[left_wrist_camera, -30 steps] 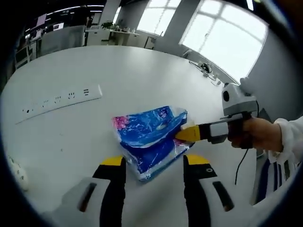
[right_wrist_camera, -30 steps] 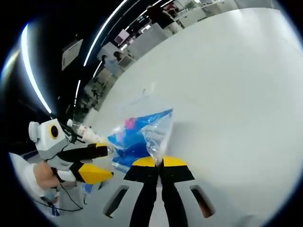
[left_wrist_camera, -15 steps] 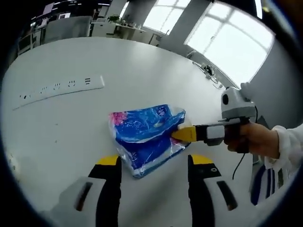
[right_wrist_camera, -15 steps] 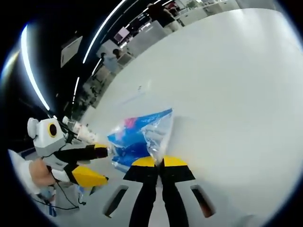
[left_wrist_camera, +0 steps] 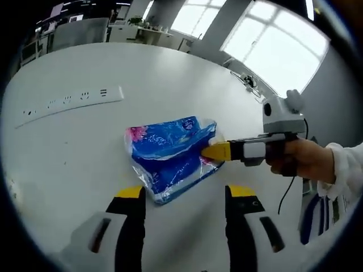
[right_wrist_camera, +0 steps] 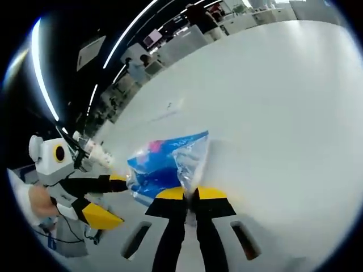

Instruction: Arrange the tabletop items into an orderly group along one side of the table until the central work area is clear of visible clutter.

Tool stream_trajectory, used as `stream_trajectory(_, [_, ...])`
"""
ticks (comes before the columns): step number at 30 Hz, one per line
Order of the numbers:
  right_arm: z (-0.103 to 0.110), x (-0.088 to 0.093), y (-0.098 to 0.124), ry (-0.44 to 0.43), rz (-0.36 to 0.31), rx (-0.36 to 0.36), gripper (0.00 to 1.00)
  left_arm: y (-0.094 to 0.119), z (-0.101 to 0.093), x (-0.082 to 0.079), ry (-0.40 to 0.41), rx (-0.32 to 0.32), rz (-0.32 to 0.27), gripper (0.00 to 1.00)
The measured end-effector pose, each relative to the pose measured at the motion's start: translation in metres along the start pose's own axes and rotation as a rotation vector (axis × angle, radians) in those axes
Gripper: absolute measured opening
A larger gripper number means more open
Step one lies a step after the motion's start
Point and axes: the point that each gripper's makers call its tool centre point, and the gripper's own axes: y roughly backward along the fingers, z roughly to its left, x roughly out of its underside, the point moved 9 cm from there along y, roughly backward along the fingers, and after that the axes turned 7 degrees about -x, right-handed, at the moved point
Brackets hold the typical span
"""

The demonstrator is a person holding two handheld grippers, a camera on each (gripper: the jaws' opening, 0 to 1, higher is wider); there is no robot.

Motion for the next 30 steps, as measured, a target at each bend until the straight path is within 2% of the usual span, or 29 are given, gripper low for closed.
stream_trajectory(2, [0.000,-0.001,0.000,0.012,-0.012,0.011,0.07,0.001,0.000,0.000,0.002,-0.001,-0.004,0.56])
stream_trajectory(4, [0.001,-0.003,0.001,-0.012,-0.008,0.017,0.12,0.001,0.001,0.000,0.006,-0.004,-0.004,0.56])
stream_trajectory(10, [0.007,-0.008,0.008,0.043,-0.018,0.047,0.38,0.005,0.000,0.000,0.018,-0.007,-0.019,0.55])
stream_trajectory(17, [0.015,-0.002,0.024,0.005,-0.045,0.036,0.41,0.015,0.002,0.000,0.020,-0.025,-0.026,0.57])
stream_trajectory(21, [0.018,0.003,0.027,0.009,-0.044,0.049,0.49,0.024,0.004,-0.003,0.049,-0.040,-0.040,0.65])
stream_trajectory(24, [0.024,0.004,0.031,0.020,-0.042,0.048,0.52,0.031,0.004,-0.006,0.065,-0.059,-0.050,0.75])
stream_trajectory(28, [0.030,0.003,0.036,0.050,-0.051,0.067,0.64,0.041,0.005,-0.006,0.073,-0.071,-0.047,0.77])
stream_trajectory(30, [0.034,0.003,0.040,0.046,-0.063,0.061,0.65,0.049,0.005,-0.004,0.076,-0.081,-0.050,0.77])
